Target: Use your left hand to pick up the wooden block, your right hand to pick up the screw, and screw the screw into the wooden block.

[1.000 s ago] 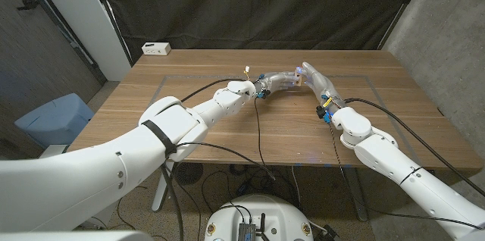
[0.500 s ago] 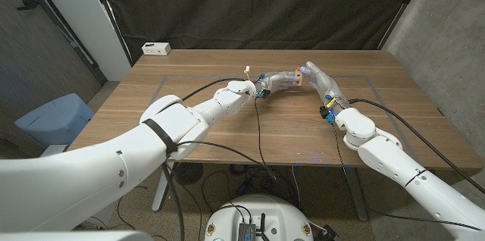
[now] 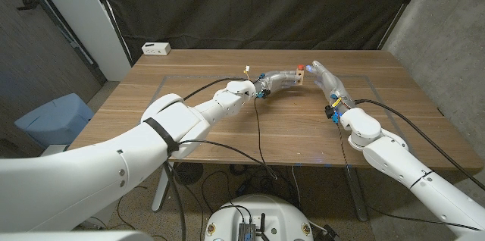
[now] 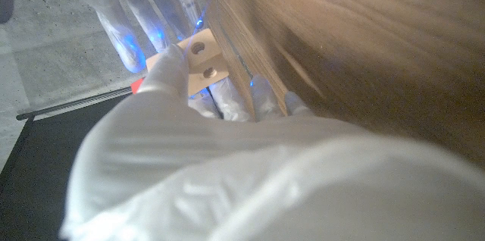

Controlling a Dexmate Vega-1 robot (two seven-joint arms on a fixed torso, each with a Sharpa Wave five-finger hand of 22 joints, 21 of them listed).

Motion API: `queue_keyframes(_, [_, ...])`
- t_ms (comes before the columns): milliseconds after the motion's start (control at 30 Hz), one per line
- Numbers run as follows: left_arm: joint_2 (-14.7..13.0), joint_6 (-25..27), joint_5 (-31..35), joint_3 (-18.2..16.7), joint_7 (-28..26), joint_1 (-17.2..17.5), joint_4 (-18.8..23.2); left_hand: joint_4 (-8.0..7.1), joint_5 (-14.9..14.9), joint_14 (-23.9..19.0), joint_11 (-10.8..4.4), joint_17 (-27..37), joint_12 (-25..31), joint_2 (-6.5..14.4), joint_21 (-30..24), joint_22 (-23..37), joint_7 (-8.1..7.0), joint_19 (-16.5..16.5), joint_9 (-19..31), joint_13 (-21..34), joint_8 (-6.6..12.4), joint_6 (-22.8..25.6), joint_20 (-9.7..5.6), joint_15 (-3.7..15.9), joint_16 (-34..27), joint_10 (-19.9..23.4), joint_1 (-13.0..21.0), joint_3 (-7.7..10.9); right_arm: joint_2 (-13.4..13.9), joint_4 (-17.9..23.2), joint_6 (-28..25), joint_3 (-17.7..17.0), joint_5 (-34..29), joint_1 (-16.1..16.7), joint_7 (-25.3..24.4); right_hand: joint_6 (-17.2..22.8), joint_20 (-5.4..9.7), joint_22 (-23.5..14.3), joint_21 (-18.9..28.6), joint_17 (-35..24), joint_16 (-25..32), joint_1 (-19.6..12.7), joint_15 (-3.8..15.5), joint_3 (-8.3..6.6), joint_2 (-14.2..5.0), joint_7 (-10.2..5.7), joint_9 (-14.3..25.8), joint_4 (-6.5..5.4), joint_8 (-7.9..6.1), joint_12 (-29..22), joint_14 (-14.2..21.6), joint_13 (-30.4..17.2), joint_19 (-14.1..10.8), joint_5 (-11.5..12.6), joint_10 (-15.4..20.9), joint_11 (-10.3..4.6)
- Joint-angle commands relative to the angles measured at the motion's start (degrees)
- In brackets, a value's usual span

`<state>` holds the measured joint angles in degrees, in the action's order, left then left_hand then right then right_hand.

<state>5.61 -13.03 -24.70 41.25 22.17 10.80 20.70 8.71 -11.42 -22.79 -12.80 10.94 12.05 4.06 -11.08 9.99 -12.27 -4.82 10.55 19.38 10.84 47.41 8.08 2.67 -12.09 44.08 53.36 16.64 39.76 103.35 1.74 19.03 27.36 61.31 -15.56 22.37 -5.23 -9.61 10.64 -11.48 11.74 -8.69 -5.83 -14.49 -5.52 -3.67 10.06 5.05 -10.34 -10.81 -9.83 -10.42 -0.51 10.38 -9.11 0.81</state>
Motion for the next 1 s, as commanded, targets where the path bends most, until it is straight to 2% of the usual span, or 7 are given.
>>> queue_keyframes(33, [-0.5,-2.8,0.1,-0.5,2.3,0.6,-0.3,-0.04,-0.3,0.1,0.2,0.2,0.4,0.2,-0.3,0.3,0.22,0.3,0.3,0.0,0.48,0.7,0.01,3.35,-0.1,0.0,-0.2,0.59,0.2,-1.3,-0.1,-0.3,0.3,-0.7,0.7,-0.5,-0.2,-0.2,0.3,-0.1,0.0,0.7,-0.33,-0.3,0.09,0.2,0.1,-0.01,0.36,-0.1,-3.6,-0.1,-0.2,0.0,-0.2,-0.05])
queue_keyframes(1000, [-0.1,-1.0,0.6,-0.3,1.3,0.0,-0.4,-0.02,-0.3,0.0,0.2,0.2,0.4,0.2,-0.3,0.3,0.29,0.3,0.3,0.0,0.52,0.8,0.0,3.31,-0.1,0.0,-0.3,0.62,-0.3,-4.4,-0.2,1.0,0.7,-4.1,3.2,-1.6,-0.5,-0.2,0.0,-0.4,-0.2,1.9,-0.56,0.04,0.24,-0.25,0.1,-0.6,0.28,0.2,-4.7,-0.1,0.7,0.0,-1.5,0.28])
